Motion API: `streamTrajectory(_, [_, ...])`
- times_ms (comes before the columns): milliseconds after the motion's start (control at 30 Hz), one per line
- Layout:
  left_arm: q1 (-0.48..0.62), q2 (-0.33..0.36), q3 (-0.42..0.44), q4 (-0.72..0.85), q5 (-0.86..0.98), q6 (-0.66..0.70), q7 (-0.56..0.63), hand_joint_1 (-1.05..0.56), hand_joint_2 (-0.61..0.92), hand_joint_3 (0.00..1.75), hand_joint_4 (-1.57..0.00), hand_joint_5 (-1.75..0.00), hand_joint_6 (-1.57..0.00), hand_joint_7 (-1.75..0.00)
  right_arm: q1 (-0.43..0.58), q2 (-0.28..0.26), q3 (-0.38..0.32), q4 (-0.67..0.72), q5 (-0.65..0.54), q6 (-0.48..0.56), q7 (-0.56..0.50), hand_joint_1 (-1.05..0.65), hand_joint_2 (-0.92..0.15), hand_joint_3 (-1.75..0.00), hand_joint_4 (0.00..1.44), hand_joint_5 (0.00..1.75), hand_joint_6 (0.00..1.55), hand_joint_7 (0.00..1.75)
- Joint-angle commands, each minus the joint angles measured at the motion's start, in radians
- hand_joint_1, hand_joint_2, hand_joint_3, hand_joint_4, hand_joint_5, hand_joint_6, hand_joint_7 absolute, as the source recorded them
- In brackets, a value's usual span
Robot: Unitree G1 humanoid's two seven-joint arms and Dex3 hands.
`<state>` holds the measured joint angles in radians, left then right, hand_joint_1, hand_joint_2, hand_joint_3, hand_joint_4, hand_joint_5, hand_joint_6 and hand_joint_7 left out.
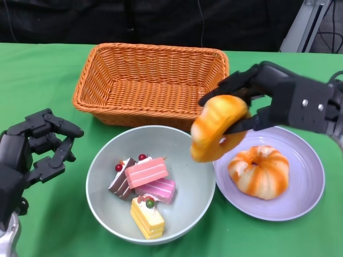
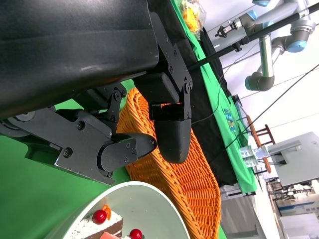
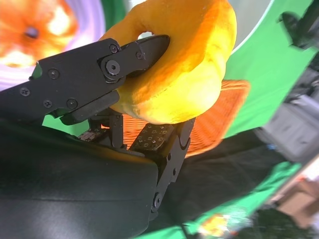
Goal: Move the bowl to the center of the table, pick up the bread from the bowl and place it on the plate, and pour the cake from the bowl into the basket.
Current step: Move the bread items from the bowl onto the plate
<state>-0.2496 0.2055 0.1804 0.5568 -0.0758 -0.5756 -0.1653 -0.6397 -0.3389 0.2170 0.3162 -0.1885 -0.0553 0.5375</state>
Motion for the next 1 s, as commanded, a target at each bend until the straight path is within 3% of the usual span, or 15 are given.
streamTrajectory(33, [0.005,0.026,0.015,0.001,-0.012,-0.002,-0.006,-0.08,0.71,0.76,-0.81,-1.48,-0.81,-1.11,-0.027,-0.035,-0.043,0.048,0.022,0.010,0.005,-0.19,-0.92,-0.08,0.70,1.32,1.16,0.07])
streamTrajectory(167, [0.005,0.026,0.015,0.000,-0.011,0.000,-0.006,-0.09,0.71,0.76,-0.81,-1.48,-0.82,-1.10,-0.031,-0.036,-0.048,0.061,0.022,0.004,0.007,-0.18,-0.92,-0.08,0.70,1.31,1.16,0.08])
streamTrajectory(367, [0.005,0.030,0.016,-0.002,-0.009,0.000,-0.007,-0.09,0.71,0.75,-0.81,-1.48,-0.82,-1.10,-0.026,-0.092,-0.064,0.129,-0.034,0.032,-0.036,-0.22,-0.92,-0.08,0.71,1.32,1.17,0.10])
streamTrajectory(467, [-0.002,0.035,0.019,0.015,-0.016,-0.008,-0.014,-0.08,0.72,0.75,-0.81,-1.48,-0.82,-1.10,-0.007,-0.129,-0.044,0.131,-0.083,0.082,-0.034,-0.22,-0.92,-0.09,0.72,1.65,1.19,0.15])
streamTrajectory(533, [-0.006,0.037,0.019,0.023,-0.017,-0.010,-0.015,-0.09,0.72,0.75,-0.81,-1.49,-0.82,-1.11,0.000,-0.143,-0.032,0.109,-0.108,0.141,-0.018,-0.23,-0.92,-0.11,0.70,1.72,1.17,0.17])
streamTrajectory(633, [-0.010,0.039,0.019,0.030,-0.017,-0.014,-0.015,-0.09,0.72,0.74,-0.80,-1.49,-0.82,-1.11,-0.009,-0.153,-0.018,0.092,-0.127,0.206,0.014,-0.23,-0.92,-0.13,0.66,1.58,1.13,0.21])
streamTrajectory(667, [-0.012,0.039,0.019,0.033,-0.018,-0.015,-0.016,-0.09,0.72,0.74,-0.80,-1.49,-0.83,-1.11,-0.017,-0.155,-0.010,0.094,-0.136,0.218,0.021,-0.24,-0.92,-0.13,0.65,1.59,1.11,0.26])
streamTrajectory(733, [-0.016,0.038,0.020,0.041,-0.023,-0.019,-0.021,-0.09,0.73,0.75,-0.80,-1.49,-0.83,-1.11,-0.026,-0.159,0.001,0.093,-0.146,0.238,0.036,-0.22,-0.92,-0.15,0.64,1.66,0.83,0.88])
streamTrajectory(800, [-0.019,0.035,0.019,0.041,-0.024,-0.022,-0.020,-0.08,0.72,0.75,-0.81,-1.49,-0.83,-1.11,-0.031,-0.164,0.017,0.083,-0.158,0.283,0.065,-0.20,-0.92,-0.19,0.63,1.57,0.68,1.17])
streamTrajectory(1000, [-0.019,0.037,0.018,0.045,-0.027,-0.027,-0.023,-0.08,0.73,0.75,-0.80,-1.49,-0.82,-1.09,-0.015,-0.177,0.043,0.069,-0.173,0.324,0.119,-0.20,-0.92,-0.19,0.66,1.51,0.63,1.29])
